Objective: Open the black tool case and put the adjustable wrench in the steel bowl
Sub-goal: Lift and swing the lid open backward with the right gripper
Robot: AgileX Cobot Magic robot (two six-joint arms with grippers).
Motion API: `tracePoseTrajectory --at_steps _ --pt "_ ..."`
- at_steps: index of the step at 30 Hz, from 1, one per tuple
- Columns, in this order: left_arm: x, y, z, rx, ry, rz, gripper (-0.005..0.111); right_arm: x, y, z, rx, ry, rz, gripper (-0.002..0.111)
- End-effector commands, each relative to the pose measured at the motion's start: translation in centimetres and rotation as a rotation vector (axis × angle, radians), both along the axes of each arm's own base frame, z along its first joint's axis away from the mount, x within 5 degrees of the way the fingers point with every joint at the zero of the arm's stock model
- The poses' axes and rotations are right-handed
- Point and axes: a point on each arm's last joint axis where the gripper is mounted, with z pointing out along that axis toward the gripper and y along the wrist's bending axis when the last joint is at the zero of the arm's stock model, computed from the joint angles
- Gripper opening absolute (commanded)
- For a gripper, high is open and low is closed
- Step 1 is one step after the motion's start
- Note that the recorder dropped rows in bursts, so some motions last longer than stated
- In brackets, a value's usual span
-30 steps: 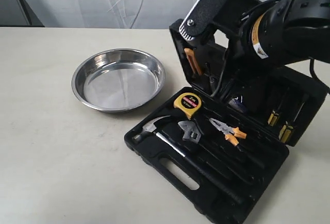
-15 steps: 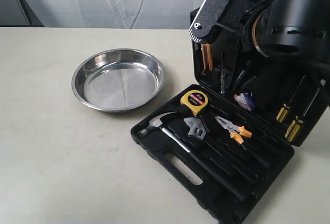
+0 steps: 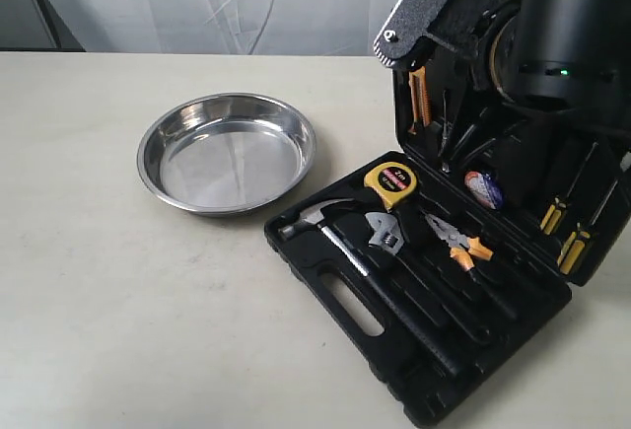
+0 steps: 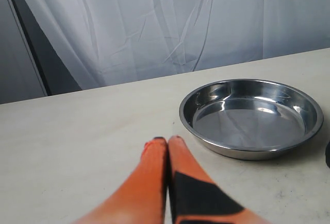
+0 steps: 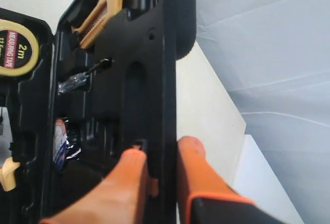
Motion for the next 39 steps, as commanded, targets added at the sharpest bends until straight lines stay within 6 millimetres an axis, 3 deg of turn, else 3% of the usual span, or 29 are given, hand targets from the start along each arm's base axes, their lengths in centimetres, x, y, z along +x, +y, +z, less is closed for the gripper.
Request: tracePoseTrajectory --at_steps 1,6,17,36,39 --pt "0.0 0.0 0.1 -0.004 -0.005 -0.004 0.000 0.4 -0.6 0.7 -0.021 -0.037 -0.017 -0.001" --pt "0.0 0.0 0.1 -0.004 -0.005 -0.004 0.000 2.3 -3.5 0.2 0.081 0.008 -0.137 -0.001" --pt "0.0 0.0 0.1 -0.004 -0.005 -0.004 0.000 3.5 -5.7 0.0 0.139 0.015 -0.219 -0.001" --pt "0.0 0.0 0.1 -0.004 -0.005 -0.004 0.000 3.5 -6.1 -0.1 0.134 0.020 -0.239 -0.001" --pt "0.0 0.0 0.1 -0.004 -0.005 -0.004 0.000 3.5 -6.1 -0.1 0.134 0.020 -0.239 0.006"
